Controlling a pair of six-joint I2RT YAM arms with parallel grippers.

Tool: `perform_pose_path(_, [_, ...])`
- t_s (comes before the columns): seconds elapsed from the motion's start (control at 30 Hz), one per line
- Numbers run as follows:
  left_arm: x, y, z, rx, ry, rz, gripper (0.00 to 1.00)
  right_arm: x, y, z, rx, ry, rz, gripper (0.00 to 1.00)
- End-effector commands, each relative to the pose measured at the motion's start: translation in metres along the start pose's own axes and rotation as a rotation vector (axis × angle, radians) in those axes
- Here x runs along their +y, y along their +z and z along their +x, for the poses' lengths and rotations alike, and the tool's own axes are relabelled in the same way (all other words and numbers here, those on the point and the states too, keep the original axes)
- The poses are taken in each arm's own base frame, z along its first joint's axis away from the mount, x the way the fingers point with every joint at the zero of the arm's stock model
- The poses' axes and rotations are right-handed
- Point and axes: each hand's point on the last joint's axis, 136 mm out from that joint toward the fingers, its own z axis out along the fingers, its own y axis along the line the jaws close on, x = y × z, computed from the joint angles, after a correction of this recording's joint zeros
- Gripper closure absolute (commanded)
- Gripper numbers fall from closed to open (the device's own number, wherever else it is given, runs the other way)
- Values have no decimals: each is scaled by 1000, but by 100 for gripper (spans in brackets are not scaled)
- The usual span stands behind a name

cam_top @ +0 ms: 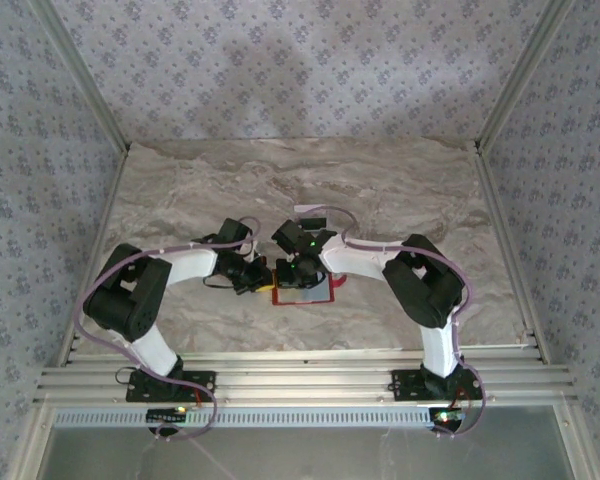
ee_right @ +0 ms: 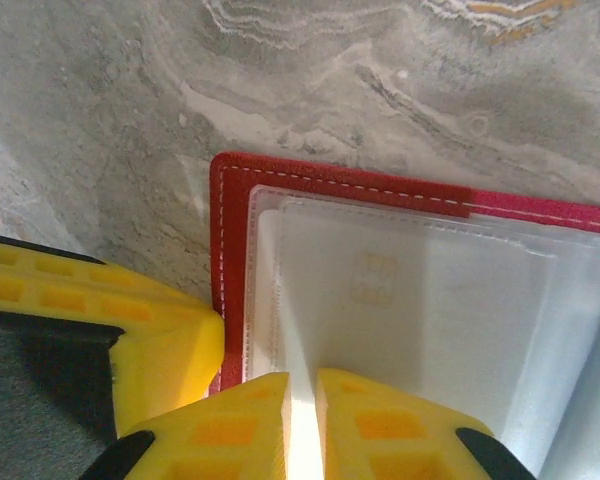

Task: Take the credit cards out of the card holder

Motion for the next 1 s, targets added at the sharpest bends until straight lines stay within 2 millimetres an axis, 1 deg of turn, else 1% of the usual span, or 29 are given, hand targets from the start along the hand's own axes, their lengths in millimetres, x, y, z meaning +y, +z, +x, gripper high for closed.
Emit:
perform_pose_path(0.0, [16,2,5,19,4,-91,100,-20,3,7,29,15,93,81])
perform_pose_path(0.1, [19,2,6,24,5,-104,100,-28,-1,8,20,5,140,75])
perform_pose_path(0.4, [18,3,5,29,12,-106,100,-31,-15,9,9,-52,247,57])
perform_pose_path(0.77, [18,1,7,33,12,-106,100,-43,-30,12,9,-60,355,50])
perform_pose_path(0.97, [17,0,6,31,15,-110,100,-53,-39,13,6,-56,404,49])
